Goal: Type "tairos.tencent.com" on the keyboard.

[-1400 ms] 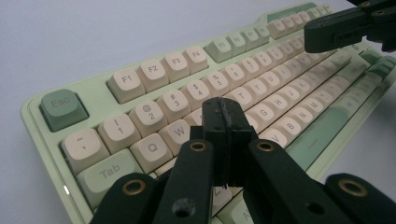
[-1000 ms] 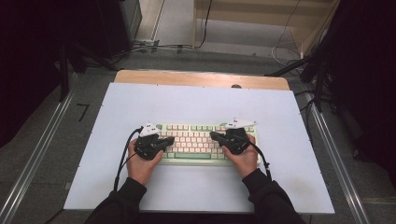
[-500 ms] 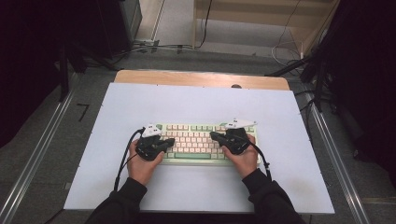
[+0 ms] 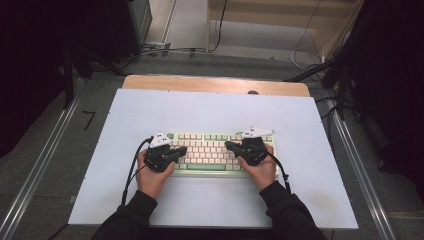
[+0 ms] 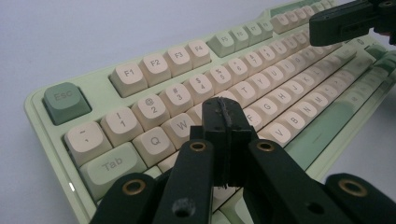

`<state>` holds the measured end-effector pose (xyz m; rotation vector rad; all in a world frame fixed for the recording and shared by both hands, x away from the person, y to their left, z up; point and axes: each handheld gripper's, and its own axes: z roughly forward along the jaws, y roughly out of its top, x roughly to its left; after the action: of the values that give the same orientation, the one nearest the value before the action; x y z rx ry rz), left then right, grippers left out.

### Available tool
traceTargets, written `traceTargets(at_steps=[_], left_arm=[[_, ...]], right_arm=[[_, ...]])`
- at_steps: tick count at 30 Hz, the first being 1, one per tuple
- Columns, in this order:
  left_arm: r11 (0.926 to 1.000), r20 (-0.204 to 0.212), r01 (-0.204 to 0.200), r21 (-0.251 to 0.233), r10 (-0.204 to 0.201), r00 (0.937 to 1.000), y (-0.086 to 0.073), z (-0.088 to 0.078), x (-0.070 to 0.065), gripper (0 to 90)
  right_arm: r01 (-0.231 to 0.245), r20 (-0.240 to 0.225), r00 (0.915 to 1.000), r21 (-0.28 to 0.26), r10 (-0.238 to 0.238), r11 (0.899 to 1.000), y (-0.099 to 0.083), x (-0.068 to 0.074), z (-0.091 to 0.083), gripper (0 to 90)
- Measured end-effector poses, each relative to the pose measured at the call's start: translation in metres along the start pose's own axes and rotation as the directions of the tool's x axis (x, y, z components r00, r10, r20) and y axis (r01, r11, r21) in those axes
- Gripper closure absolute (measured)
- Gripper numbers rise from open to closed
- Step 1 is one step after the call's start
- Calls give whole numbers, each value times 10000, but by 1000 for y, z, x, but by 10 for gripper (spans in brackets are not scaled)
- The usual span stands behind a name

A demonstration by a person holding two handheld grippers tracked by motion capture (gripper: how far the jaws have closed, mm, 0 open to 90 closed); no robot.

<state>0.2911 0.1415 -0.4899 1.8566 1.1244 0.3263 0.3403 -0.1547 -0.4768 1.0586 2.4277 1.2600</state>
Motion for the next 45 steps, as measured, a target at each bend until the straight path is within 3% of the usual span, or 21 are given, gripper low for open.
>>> traceTargets(at_steps=[45], left_arm=[[9999,-5,92,-103,-92,10000,-1,-2,3,900]], right_arm=[[80,-80,9999,296,-78,9995,-21,8,-16,880]])
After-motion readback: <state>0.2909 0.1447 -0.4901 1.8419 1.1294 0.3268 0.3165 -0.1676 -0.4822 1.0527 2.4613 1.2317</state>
